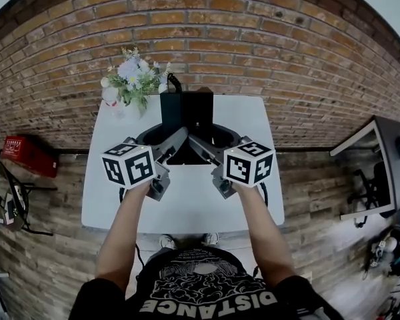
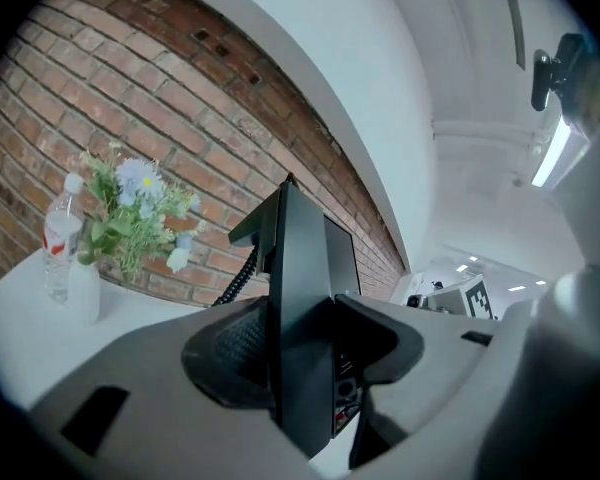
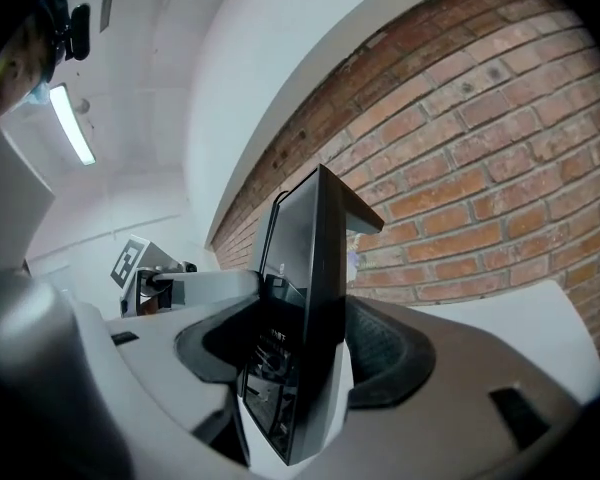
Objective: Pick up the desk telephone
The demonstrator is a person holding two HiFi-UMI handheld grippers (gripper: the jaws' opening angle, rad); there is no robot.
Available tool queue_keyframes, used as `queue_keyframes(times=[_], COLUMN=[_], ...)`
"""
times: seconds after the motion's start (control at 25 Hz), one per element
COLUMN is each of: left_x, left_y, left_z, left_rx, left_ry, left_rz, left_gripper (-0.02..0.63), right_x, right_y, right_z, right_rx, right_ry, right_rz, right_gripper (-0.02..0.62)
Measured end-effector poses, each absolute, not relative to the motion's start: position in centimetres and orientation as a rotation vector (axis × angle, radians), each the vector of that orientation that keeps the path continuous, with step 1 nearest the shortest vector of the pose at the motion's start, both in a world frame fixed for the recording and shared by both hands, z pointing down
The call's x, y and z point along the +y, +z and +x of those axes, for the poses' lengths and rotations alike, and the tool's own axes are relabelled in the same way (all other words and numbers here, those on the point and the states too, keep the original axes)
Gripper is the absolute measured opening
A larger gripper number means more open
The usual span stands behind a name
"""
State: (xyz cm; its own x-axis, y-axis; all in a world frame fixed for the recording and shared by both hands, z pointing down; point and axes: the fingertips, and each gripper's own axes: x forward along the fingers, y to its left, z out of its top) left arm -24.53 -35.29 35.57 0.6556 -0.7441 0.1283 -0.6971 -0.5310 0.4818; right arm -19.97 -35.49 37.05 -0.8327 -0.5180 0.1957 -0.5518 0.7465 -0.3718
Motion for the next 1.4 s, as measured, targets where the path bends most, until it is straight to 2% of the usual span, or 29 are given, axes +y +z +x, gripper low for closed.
queue_keyframes(times=[0.6, 1.4], left_x=[-34.0, -33.3], left_y=[25.4, 25.8], left_z=[-24.4, -24.4], left_rx=[-1.207, -1.231], left_ry=[-0.236, -0.238], left_rz=[2.6, 2.595], left_gripper=[0.201, 0.201], right_x=[-34.7, -34.1], right_y=[27.2, 27.5], right_z=[-19.9, -20.0], right_rx=[-3.025, -3.024], right_ry=[0.32, 0.289], right_rz=[0.908, 0.882], right_gripper=[0.261, 0.261])
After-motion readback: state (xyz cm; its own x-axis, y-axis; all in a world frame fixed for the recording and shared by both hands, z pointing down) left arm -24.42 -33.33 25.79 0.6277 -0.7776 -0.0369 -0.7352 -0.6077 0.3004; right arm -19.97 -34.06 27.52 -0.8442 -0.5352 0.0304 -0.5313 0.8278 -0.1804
